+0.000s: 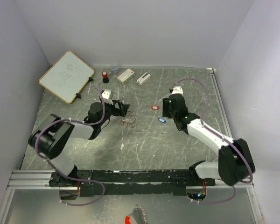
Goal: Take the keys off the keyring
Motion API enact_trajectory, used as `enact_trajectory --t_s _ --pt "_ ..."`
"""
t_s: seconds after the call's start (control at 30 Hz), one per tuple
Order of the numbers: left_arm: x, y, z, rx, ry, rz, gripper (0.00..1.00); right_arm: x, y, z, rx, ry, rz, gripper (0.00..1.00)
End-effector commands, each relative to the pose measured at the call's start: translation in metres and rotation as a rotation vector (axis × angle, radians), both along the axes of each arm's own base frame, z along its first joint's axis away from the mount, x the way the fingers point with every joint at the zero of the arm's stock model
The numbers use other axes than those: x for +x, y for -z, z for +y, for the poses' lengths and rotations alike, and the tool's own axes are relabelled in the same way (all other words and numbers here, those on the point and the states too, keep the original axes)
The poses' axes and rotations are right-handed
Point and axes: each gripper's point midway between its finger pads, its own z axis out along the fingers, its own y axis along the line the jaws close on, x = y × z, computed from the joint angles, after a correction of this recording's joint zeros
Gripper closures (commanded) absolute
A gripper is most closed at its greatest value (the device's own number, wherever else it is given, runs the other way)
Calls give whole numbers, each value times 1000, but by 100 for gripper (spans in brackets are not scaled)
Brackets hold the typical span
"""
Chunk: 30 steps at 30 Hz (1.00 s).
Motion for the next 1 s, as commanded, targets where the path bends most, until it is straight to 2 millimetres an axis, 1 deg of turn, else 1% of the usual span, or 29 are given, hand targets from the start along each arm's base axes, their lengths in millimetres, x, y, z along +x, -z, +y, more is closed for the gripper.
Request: enact_trajectory --t_s 0.0,0.03,0.07,0.2,0.3,0.33,0.43,0.5,0.57,0.73,0.83,0.87,0.97 --pt "-3 4 41 156 -145 1 0 3 -37 -23 30 136 -166 43" --pt "-5 3 48 174 -171 3 0 1 -44 -30 31 169 -190 34" --pt "-7 0 55 185 -196 0 0 -1 -49 -36 29 201 -207 30" --pt "-15 -10 75 205 -267 -13 0 -10 -67 -63 -1 323 -267 20" --pt "-23 -17 87 203 -303 -26 1 -20 -78 -83 -9 423 -315 19" --pt "-25 -21 92 199 -323 -31 0 -26 -84 -93 -8 479 -344 18" --pt "-31 -27 109 209 -395 -33 1 -43 -98 -117 18 609 -418 18" --pt "-34 -31 120 221 -437 -44 0 -55 -105 -130 34 674 -464 17" --pt "-36 -37 127 228 -462 -59 1 -65 -110 -140 43 720 -498 15" --pt "-38 -41 132 233 -483 -64 0 -77 -115 -153 47 777 -531 11" --pt "-38 -40 132 235 -483 -60 0 -76 -113 -152 37 773 -524 6" --pt "-38 -39 132 236 -485 -58 0 -75 -113 -152 31 773 -518 2" --pt "-37 -36 131 245 -481 -51 0 -72 -109 -151 8 786 -494 0"
